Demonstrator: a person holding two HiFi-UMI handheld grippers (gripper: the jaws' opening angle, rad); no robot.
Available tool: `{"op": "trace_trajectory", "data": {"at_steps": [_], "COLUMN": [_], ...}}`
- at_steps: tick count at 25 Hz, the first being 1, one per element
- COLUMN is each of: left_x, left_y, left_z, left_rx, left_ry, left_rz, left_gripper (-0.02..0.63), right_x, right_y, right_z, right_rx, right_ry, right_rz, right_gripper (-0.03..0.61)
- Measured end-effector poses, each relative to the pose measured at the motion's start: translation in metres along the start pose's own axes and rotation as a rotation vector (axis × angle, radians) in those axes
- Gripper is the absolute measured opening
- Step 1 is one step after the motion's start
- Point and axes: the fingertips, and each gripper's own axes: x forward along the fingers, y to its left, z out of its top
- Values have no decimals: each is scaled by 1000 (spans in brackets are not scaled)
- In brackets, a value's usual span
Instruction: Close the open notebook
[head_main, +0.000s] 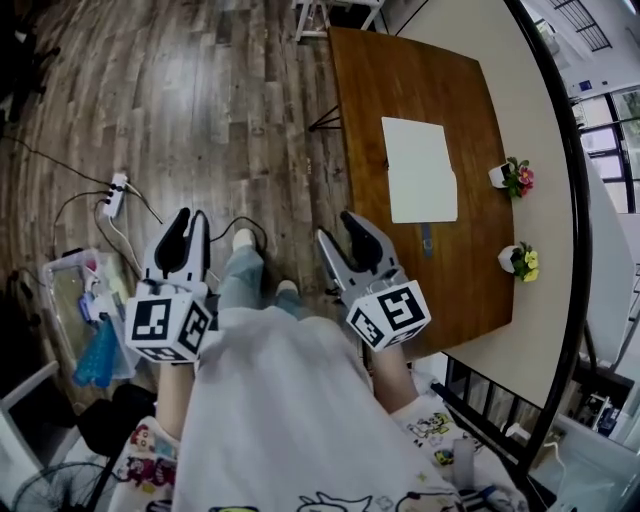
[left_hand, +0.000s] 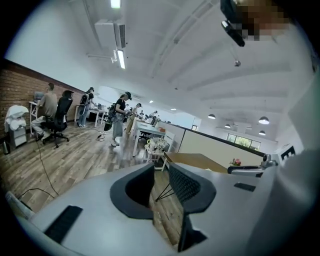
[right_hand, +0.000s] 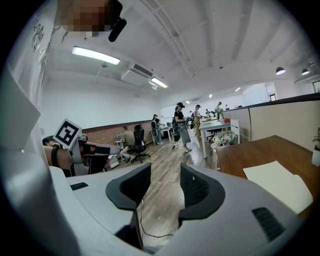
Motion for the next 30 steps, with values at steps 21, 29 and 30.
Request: {"op": "trace_trajectory", "data": {"at_steps": [21, 29, 30], "left_x": [96, 139, 147], "left_y": [92, 79, 75], "left_z": [59, 49, 49], "left_rx": [64, 95, 99], "left_ry": [25, 114, 121], "left_rz": [-96, -182, -193], "left_gripper": [271, 318, 318], "right_x": [117, 107, 105], "right_y": [-36, -71, -79], "right_z": [51, 34, 33], "right_rx": [12, 98, 105], "right_ry": [-36, 0, -3], "right_rz": [-162, -293, -308], "right_gripper": [271, 291, 293]}}
